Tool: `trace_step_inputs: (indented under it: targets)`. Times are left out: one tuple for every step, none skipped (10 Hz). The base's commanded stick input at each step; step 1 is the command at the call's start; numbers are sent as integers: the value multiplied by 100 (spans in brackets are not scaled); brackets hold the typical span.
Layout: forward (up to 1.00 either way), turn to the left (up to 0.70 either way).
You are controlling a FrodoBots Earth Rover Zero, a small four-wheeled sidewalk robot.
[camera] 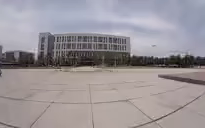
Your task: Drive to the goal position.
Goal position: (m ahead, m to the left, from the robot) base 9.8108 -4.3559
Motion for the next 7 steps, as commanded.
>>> trace_step_inputs:
  targets:
    - [100, 0]
    - [100, 0]
    - [100, 0]
    - [100, 0]
    - [100, 0]
    - [100, 0]
    - [100, 0]
